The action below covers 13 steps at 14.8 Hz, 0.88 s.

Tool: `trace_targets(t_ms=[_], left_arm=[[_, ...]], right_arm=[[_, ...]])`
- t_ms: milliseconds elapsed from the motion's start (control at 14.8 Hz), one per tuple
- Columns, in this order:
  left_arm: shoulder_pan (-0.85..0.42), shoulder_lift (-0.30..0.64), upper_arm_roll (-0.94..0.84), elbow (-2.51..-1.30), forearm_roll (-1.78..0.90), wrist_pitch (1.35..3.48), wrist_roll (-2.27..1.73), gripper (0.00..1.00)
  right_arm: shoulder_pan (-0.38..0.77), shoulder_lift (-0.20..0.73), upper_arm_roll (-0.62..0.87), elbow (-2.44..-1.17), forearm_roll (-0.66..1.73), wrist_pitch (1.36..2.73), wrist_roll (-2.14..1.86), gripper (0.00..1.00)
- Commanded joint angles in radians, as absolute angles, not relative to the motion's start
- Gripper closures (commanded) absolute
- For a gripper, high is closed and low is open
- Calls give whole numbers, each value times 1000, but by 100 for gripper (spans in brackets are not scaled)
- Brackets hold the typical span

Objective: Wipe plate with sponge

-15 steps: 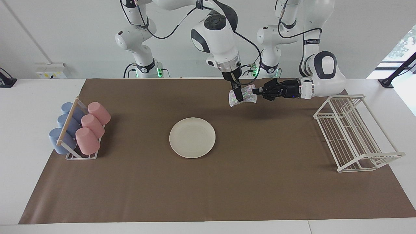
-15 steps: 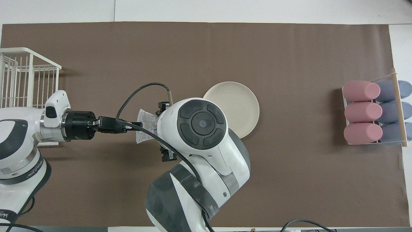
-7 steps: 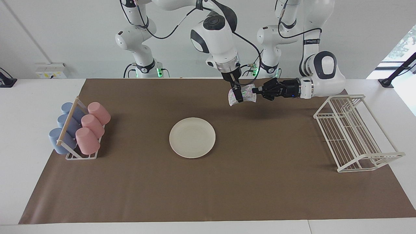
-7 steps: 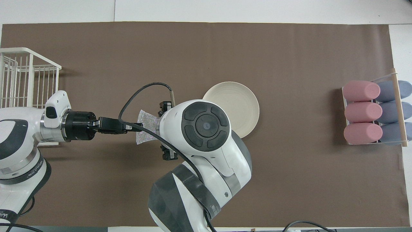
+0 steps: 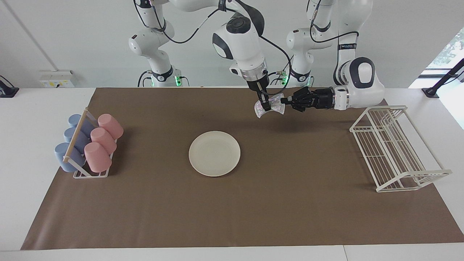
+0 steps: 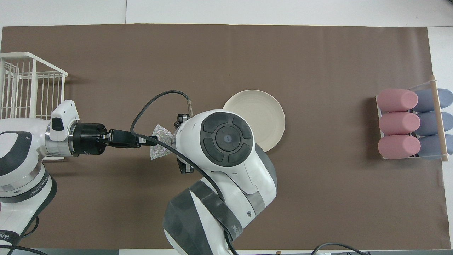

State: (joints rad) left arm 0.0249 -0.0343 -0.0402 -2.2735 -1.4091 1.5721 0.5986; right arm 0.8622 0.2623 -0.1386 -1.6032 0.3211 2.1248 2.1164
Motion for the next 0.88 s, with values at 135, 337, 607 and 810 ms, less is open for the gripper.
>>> trace_targets(t_ms=[135, 337, 607, 810], left_arm=[[22, -37, -35, -2289, -1427, 1559, 624, 100], [18, -37, -35, -2287, -1427, 1562, 624, 62], [15, -37, -35, -2287, -1427, 1560, 623, 0], [15, -37, -35, -2287, -1427, 1565, 623, 0]], right_arm=[[854, 235, -138, -1641, 337, 2128, 2123, 100], [850, 235, -141, -1640, 336, 2128, 2125, 100], [851, 235, -143, -1641, 331, 2126, 2126, 100], [829, 235, -150, -1640, 321, 2086, 2122, 100]])
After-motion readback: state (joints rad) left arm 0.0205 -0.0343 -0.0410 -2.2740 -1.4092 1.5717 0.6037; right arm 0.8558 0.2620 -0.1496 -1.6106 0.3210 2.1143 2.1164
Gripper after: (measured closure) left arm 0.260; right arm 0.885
